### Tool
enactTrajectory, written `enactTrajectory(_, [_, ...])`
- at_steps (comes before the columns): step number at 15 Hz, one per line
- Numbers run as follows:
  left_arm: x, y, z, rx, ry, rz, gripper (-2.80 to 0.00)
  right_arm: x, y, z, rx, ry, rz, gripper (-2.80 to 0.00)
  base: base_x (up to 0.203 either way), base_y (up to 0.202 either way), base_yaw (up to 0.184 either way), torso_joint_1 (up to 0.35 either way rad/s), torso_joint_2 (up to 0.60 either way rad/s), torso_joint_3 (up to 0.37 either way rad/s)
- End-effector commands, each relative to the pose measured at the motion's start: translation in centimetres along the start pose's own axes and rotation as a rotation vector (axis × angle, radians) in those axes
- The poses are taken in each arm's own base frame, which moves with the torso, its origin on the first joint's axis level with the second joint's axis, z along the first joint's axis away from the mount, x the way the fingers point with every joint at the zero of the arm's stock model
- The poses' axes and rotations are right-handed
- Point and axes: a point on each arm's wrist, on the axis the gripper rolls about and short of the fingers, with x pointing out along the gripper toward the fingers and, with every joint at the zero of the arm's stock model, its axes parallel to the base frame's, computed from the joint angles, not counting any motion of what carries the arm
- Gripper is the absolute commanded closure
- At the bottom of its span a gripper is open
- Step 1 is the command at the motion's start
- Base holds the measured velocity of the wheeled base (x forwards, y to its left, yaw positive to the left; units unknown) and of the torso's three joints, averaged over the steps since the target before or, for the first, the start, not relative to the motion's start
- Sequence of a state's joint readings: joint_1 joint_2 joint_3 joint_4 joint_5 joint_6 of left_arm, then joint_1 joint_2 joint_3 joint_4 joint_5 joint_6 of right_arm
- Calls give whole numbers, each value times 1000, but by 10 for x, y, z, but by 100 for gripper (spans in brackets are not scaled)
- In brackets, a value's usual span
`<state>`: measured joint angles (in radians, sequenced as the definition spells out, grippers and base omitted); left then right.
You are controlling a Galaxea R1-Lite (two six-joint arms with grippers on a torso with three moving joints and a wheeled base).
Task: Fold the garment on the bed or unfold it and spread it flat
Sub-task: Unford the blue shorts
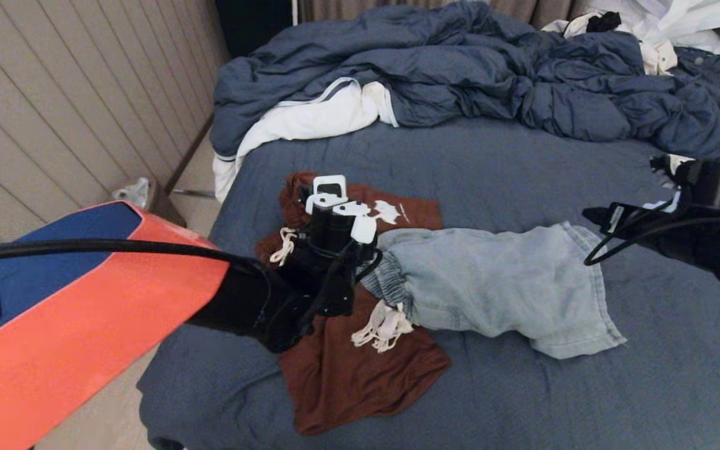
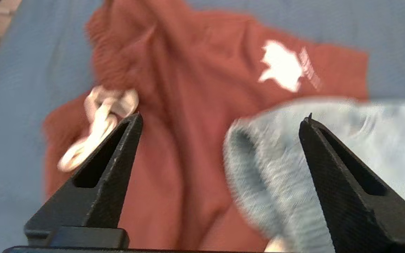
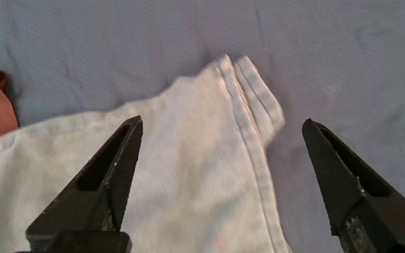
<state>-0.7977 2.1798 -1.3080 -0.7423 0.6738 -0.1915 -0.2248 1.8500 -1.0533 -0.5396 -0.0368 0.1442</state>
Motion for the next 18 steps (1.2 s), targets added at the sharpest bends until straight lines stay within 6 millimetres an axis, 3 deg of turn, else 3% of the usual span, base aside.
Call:
enactTrajectory(1, [-24, 19, -8, 2, 27, 5, -280, -17, -8, -7, 4, 28, -9, -280, 0, 0, 0, 0, 0, 0])
enactTrajectory(3, [-26, 23, -34, -46, 82, 0, -280, -13, -19, -31, 7, 116, -10, -280, 0, 0, 0, 0, 0, 0])
enactTrajectory(4, [-27, 24, -38, -51, 104, -16, 0, -11, -23, -39, -4, 151, -3, 0, 0, 0, 0, 0, 0, 0])
enactTrajectory(9, [-28, 13, -39, -58, 233, -113, 0, 9, -60, -75, -110, 332, -11, 0, 0, 0, 0, 0, 0, 0])
enactTrajectory(12, [-28, 3, -46, -72, 334, -127, 0, 13, -64, -84, -129, 361, -13, 0, 0, 0, 0, 0, 0, 0])
enactTrajectory(15, [-28, -8, -36, -82, 356, -145, 0, 14, -64, -87, -132, 374, -3, 0, 0, 0, 0, 0, 0, 0])
enactTrajectory(18, [-21, -19, -40, -116, 419, -185, 0, 14, -63, -94, -133, 394, 6, 0, 0, 0, 0, 0, 0, 0])
